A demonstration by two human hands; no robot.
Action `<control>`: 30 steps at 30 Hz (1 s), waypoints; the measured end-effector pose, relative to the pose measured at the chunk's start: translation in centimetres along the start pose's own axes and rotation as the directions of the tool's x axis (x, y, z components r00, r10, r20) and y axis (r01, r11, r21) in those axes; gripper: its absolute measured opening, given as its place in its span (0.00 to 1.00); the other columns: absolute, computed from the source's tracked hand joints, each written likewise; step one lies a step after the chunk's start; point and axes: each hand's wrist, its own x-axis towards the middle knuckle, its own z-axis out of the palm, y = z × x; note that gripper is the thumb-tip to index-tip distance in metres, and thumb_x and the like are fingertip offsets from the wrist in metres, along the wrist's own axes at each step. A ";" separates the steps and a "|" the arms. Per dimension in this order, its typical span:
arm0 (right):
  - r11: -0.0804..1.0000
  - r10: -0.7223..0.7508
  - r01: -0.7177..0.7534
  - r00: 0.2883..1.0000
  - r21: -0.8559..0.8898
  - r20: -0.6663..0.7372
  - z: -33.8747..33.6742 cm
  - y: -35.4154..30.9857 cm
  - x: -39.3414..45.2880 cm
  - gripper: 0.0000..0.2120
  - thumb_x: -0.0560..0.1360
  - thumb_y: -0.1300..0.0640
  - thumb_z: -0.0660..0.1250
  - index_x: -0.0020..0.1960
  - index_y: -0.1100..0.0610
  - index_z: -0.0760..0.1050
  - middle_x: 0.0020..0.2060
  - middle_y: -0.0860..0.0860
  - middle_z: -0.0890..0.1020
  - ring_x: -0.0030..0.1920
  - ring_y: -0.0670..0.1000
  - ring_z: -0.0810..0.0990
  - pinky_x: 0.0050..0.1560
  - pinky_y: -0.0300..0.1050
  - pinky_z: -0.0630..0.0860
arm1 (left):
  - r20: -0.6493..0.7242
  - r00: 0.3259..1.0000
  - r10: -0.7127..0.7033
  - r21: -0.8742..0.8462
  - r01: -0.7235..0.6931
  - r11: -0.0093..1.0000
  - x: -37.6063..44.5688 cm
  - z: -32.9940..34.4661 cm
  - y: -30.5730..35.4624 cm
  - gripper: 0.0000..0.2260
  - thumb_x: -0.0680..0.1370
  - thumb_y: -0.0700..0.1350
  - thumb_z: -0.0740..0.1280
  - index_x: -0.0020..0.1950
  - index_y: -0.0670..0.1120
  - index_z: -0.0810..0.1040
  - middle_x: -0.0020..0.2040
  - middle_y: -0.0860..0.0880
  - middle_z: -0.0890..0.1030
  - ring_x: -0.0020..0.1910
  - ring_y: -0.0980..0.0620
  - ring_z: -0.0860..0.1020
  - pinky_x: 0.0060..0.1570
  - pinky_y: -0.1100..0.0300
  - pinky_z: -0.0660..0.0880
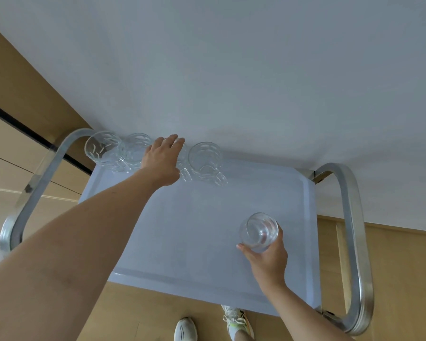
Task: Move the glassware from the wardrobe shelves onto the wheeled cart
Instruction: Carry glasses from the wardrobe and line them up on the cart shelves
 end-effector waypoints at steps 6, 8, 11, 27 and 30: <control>1.000 0.020 -0.020 1.000 0.011 -0.019 0.1 -0.5 -0.2 0.44 0.59 0.55 0.87 0.69 0.50 0.68 0.56 0.43 0.78 0.55 0.49 0.78 0.53 0.43 0.74 | -0.029 0.999 -0.017 0.051 0.018 0.999 -0.2 0.2 0.2 0.39 0.78 0.51 0.72 0.82 0.51 0.52 0.83 0.51 0.54 0.79 0.44 0.55 0.76 0.47 0.58; 1.000 0.024 -0.024 1.000 0.018 -0.017 0.2 -0.5 -0.3 0.44 0.59 0.55 0.86 0.70 0.50 0.68 0.56 0.44 0.78 0.56 0.49 0.78 0.54 0.45 0.75 | -0.022 0.999 -0.024 0.051 0.025 0.998 -0.3 0.3 0.2 0.39 0.79 0.52 0.71 0.83 0.51 0.51 0.83 0.51 0.52 0.80 0.44 0.53 0.77 0.46 0.57; 0.999 0.028 -0.028 1.000 0.027 -0.014 0.2 -0.8 -0.4 0.45 0.60 0.56 0.86 0.71 0.52 0.68 0.58 0.45 0.78 0.58 0.50 0.78 0.57 0.48 0.77 | -0.013 0.999 -0.041 0.009 0.041 0.999 -0.6 0.5 0.3 0.38 0.80 0.51 0.70 0.83 0.52 0.50 0.83 0.51 0.50 0.82 0.44 0.50 0.78 0.46 0.55; 0.999 -0.018 0.015 0.996 -0.036 -0.083 5.7 -7.9 -5.8 0.45 0.58 0.53 0.86 0.54 0.24 0.57 0.49 0.28 0.74 0.49 0.44 0.76 0.45 0.41 0.70 | -0.033 0.996 0.089 -0.155 -0.093 0.984 -7.9 1.1 -4.0 0.39 0.80 0.52 0.69 0.83 0.52 0.48 0.84 0.46 0.47 0.82 0.44 0.46 0.79 0.45 0.50; 0.999 -0.026 0.021 0.995 -0.050 -0.096 7.5 -9.5 -8.7 0.47 0.58 0.53 0.85 0.54 0.19 0.57 0.50 0.23 0.73 0.48 0.34 0.74 0.44 0.33 0.68 | -0.023 0.991 0.135 -0.148 -0.137 0.980 -10.3 1.5 -6.5 0.39 0.80 0.52 0.69 0.83 0.52 0.47 0.83 0.46 0.48 0.82 0.43 0.46 0.78 0.45 0.51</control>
